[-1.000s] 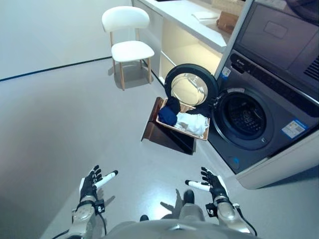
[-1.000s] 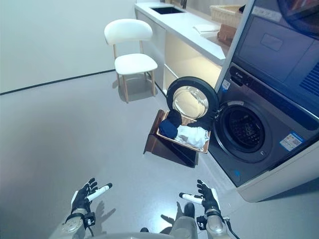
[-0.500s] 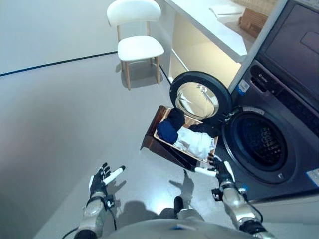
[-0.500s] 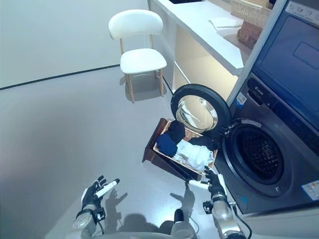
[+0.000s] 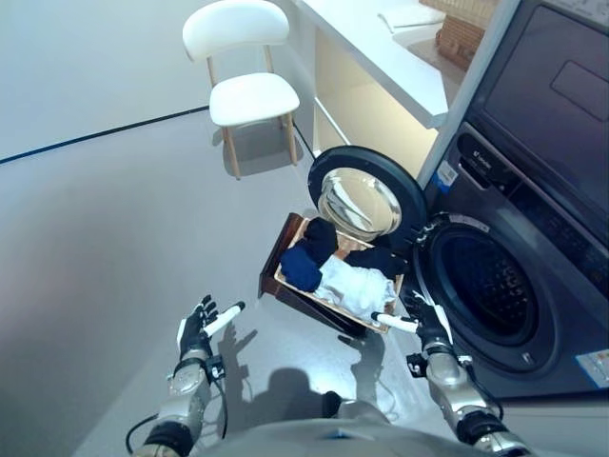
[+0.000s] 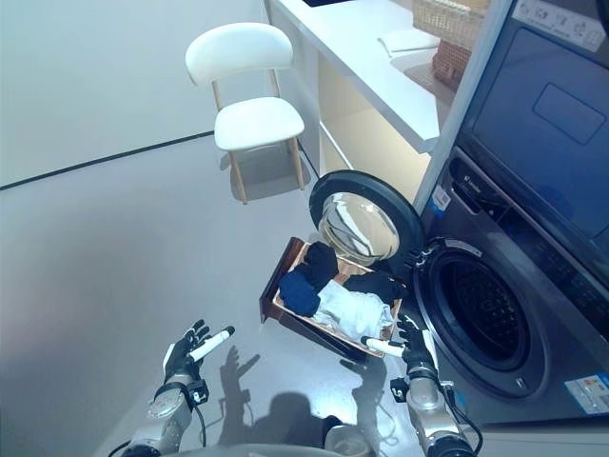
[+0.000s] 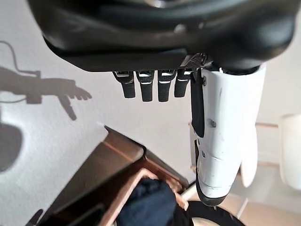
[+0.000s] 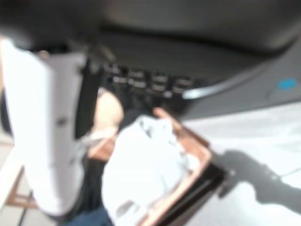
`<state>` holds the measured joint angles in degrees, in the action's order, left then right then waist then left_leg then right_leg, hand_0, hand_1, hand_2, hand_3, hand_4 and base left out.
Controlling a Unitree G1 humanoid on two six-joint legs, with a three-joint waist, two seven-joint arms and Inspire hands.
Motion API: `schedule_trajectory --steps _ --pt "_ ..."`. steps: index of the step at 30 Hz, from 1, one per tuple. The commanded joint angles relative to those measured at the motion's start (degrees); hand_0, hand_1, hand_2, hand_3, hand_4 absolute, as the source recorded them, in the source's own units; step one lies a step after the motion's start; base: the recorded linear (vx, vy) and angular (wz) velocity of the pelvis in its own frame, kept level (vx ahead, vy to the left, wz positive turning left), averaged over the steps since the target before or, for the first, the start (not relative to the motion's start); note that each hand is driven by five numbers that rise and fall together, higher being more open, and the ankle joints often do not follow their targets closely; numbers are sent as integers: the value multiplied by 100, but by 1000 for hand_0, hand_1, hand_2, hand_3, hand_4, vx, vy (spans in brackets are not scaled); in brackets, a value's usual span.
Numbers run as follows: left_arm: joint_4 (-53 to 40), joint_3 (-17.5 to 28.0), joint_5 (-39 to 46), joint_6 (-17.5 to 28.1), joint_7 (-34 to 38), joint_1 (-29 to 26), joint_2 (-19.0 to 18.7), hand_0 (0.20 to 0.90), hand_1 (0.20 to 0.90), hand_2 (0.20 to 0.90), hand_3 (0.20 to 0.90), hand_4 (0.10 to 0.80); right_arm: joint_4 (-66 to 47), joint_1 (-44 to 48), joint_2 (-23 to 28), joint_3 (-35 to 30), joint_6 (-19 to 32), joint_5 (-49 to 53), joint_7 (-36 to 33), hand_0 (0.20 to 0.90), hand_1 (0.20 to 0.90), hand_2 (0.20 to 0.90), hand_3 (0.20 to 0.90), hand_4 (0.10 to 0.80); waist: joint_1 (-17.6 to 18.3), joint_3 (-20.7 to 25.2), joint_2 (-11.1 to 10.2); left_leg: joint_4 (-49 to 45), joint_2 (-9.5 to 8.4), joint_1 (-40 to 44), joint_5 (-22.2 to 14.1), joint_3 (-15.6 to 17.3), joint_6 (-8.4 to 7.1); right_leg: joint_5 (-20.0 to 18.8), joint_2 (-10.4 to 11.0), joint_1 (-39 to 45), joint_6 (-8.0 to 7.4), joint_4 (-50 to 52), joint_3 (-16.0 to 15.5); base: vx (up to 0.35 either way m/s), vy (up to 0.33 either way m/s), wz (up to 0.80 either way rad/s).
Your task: Pick up the clothes and place them into the washing machine
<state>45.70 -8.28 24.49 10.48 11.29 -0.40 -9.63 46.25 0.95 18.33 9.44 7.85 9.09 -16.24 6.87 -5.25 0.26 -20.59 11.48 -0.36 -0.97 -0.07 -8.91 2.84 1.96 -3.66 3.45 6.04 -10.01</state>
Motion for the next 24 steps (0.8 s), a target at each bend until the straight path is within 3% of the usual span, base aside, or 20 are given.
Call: schedule_trajectory --steps 1,4,5,7,10,12,13,15,17,19,24 --pt "-298 -18 -38 425 171 -343 -290 900 900 900 900 800 -287 497 165 8 552 64 -246 900 900 900 900 800 -239 -154 -76 1353 353 -354 1126 314 248 -124 260 -102 -731 208 600 120 13 -41" --pt "-272 -37 -20 435 179 -339 -277 900 900 900 900 800 -280 564 189 48 572 44 -296 900 900 900 900 800 -340 -217 -48 1775 301 -663 1193 212 174 -33 237 75 -762 181 742 180 35 -52" --pt "-252 -36 12 452 197 -361 -262 900 900 900 900 800 -255 622 196 74 567 20 -337 900 900 900 900 800 -417 -260 38 2184 277 -808 1420 128 77 70 175 240 -796 207 874 216 51 -56" --pt "-195 -31 26 453 201 -362 -250 900 900 900 900 800 -305 640 191 83 562 -15 -363 900 900 900 900 800 -440 -274 102 2406 233 -831 1543 210 3 148 123 417 -808 184 976 248 70 -50" --pt "-153 -50 12 472 218 -408 -245 900 900 900 900 800 -309 688 202 104 555 -32 -365 900 900 900 900 800 -454 -265 159 2407 100 -872 1514 313 14 215 134 582 -836 137 1042 147 68 -27" --pt "-219 -18 52 499 249 -405 -272 900 900 900 900 800 -437 765 220 149 510 -92 -352 900 900 900 900 800 -492 -271 231 2335 -116 -900 1372 246 86 351 205 639 -852 194 1211 186 183 -67" --pt "-219 -18 52 499 249 -404 -272 900 900 900 900 800 -441 763 219 149 507 -93 -352 900 900 900 900 800 -498 -274 223 2332 -123 -891 1366 256 89 361 213 641 -855 203 1219 131 183 -86" --pt "-314 18 36 536 296 -347 -279 900 900 900 900 800 -424 839 217 171 480 -180 -362 900 900 900 900 800 -572 -291 264 2260 -322 -967 1191 19 191 421 308 662 -938 285 1371 120 159 -55" --pt "-268 47 17 546 292 -331 -348 900 900 900 900 800 -206 918 105 149 436 -148 -361 900 900 900 900 800 -617 -243 227 2030 -463 -1020 994 196 345 320 551 755 -1091 238 1457 178 171 -55" --pt "-246 81 40 574 307 -346 -376 900 900 900 900 800 -192 954 71 163 417 -168 -354 900 900 900 900 800 -660 -205 204 2017 -495 -1003 944 313 389 275 647 714 -1148 173 1472 75 123 -51" --pt "-388 261 181 667 369 -371 -470 900 900 900 900 800 -142 1139 -57 237 334 -219 -309 900 900 900 900 800 -835 -137 119 2088 -545 -999 805 662 488 -34 980 590 -1383 -116 1163 37 112 -42"
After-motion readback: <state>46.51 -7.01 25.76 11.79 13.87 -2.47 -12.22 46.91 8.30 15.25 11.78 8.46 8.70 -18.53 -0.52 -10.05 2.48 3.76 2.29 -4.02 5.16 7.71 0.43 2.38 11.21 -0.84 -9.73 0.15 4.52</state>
